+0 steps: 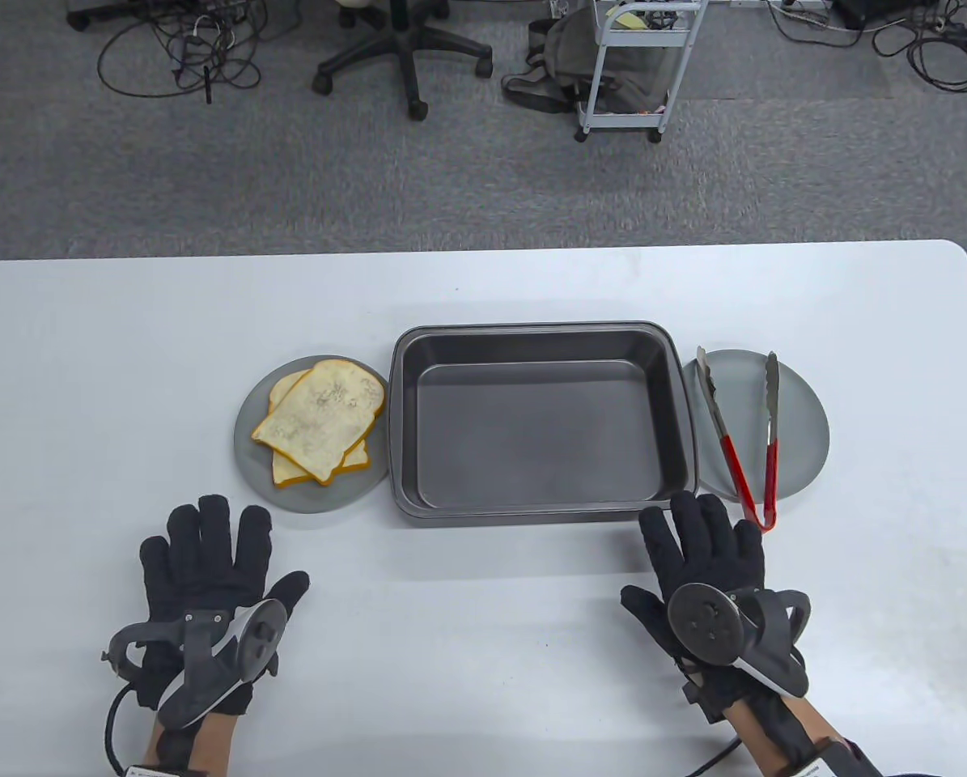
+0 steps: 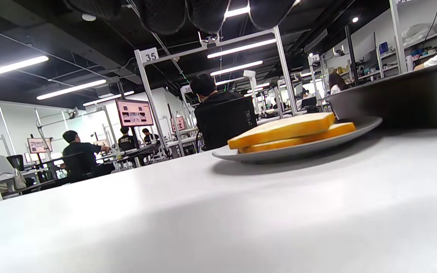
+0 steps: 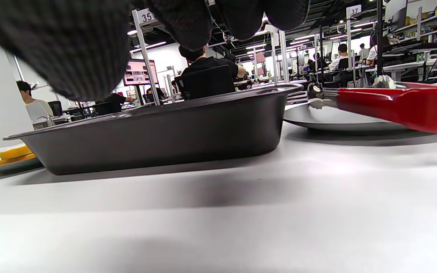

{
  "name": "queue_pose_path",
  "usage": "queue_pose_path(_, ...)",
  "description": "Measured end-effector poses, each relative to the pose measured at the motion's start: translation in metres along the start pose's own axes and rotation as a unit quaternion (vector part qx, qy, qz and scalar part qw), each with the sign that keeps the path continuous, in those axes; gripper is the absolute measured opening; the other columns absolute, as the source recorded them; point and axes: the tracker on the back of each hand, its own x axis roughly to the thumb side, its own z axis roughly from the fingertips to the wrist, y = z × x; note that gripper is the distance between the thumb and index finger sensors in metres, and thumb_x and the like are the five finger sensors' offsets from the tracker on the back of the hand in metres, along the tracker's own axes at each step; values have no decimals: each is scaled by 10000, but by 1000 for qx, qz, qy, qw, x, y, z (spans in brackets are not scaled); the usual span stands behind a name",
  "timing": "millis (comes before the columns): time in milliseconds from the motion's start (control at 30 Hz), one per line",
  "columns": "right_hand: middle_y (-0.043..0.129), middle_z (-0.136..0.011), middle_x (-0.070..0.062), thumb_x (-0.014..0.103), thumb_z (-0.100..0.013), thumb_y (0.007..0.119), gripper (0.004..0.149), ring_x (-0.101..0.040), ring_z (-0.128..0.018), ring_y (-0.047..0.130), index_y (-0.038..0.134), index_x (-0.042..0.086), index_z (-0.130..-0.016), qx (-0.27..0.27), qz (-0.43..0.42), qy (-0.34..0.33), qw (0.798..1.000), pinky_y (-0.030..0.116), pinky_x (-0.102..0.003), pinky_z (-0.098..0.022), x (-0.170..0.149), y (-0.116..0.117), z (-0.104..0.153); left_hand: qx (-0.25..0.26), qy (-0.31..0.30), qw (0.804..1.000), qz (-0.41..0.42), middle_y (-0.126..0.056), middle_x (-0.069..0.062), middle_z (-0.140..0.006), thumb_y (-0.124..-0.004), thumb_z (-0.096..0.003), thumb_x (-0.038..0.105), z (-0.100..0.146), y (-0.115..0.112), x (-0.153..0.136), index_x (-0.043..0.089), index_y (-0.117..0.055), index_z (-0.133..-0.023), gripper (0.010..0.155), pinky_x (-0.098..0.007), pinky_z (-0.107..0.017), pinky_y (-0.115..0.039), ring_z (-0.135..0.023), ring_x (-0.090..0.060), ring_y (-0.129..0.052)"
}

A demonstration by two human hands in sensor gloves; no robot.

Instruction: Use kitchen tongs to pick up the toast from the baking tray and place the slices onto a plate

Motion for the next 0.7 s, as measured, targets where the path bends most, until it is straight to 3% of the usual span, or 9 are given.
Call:
queue_pose_path(200,418,-1171,-181,597,-364,820,863,-478,-1086,435,520,221,-1080,-3,11,1,1000,382,-759,-732,4,2,-1,-33,16,999,10,-202,-92,-1250,-409,-376,803,1,0,-3,393,-220,-1123,873,-758,-730,-302,-1134,-494,-238)
queue_pose_path(367,413,-1173,-179,598,-363,821,865,-485,-1087,420,513,225,-1081,-13,6,2,1000,374,-761,-730,4,1,0,-28,20,999,11,-131,-67,-1247,-397,-373,808,2,2,-5,409,-159,-1111,873,-775,-695,-204,-1128,-452,-100)
queue_pose_path(700,411,-1174,-177,599,-363,822,867,-484,-1088,416,513,224,-1081,-12,-4,6,1000,365,-763,-731,-1,0,0,-25,17,999,12,-123,-67,-1246,-401,-375,810,1,0,-3,408,-140,-1107,875,-782,-690,-190,-1129,-446,-91)
